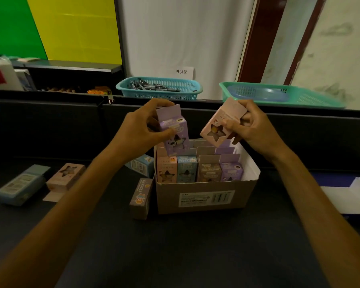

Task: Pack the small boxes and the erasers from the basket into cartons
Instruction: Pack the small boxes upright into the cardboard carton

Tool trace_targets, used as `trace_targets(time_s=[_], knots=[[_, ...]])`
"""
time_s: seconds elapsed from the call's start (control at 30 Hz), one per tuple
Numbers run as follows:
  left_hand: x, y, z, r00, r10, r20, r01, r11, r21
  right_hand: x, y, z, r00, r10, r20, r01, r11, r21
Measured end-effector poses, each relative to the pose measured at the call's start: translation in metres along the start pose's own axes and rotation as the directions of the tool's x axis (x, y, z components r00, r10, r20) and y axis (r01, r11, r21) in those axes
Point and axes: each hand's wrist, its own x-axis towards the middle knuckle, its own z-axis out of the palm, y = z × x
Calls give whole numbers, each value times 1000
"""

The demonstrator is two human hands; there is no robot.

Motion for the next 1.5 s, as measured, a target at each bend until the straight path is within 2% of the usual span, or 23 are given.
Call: trace_targets(time_s=[0.37, 0.57, 0.8, 0.97, 1.3, 1.5], knots=[[-4, -2, -3, 1000, -10, -7, 10, 1000, 6, -2, -3, 12, 998, -1, 65, 4, 999, -46], [-4, -3, -12, 993, -9, -117, 12, 1000, 26, -6, -6, 28, 955, 12, 295, 32, 989, -142], [-8, -5, -21, 990, -25, -142, 27, 1000, 14, -2, -23, 61, 881, 16, 473, 108, 966, -235], [-13, -8, -33, 984, -26, -176, 29, 999, 15, 3, -23, 84, 836, 91, 542, 142, 917, -374], [-17, -14, -40, 985, -11, -175, 12, 1000, 2, -1, -21, 113, 821, 207, 533, 102, 864, -493], [-15, -12, -37, 988, -3, -154, 1, 1000, -13, -7, -20, 112, 840, 180, 511, 102, 874, -475]])
